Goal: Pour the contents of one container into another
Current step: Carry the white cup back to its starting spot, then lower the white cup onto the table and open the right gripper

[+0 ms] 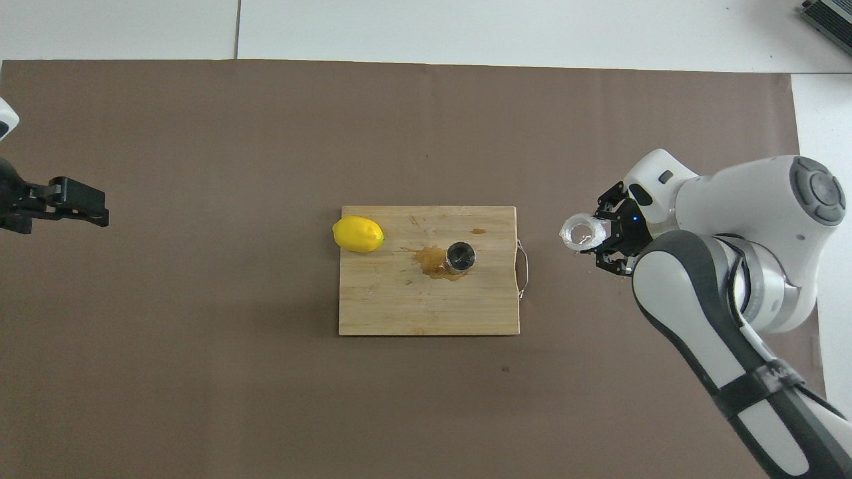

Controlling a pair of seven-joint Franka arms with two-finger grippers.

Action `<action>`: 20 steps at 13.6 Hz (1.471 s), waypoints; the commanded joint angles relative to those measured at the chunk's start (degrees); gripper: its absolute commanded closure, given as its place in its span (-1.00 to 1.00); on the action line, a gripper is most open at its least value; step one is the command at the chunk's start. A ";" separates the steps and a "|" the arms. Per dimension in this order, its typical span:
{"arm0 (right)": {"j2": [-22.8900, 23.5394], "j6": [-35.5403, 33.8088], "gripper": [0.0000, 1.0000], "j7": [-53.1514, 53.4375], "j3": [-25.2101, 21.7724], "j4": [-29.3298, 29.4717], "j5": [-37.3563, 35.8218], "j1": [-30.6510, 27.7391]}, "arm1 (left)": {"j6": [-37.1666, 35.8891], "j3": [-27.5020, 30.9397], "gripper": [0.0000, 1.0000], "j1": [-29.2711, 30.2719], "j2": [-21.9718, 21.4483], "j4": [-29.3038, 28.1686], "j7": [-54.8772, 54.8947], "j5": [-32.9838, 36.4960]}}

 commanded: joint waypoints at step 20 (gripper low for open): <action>3.20 -2.41 -1.00 -20.06 0.67 -3.07 7.56 -16.13 | -0.24 0.57 -1.00 -0.64 -1.74 -1.73 -0.10 0.78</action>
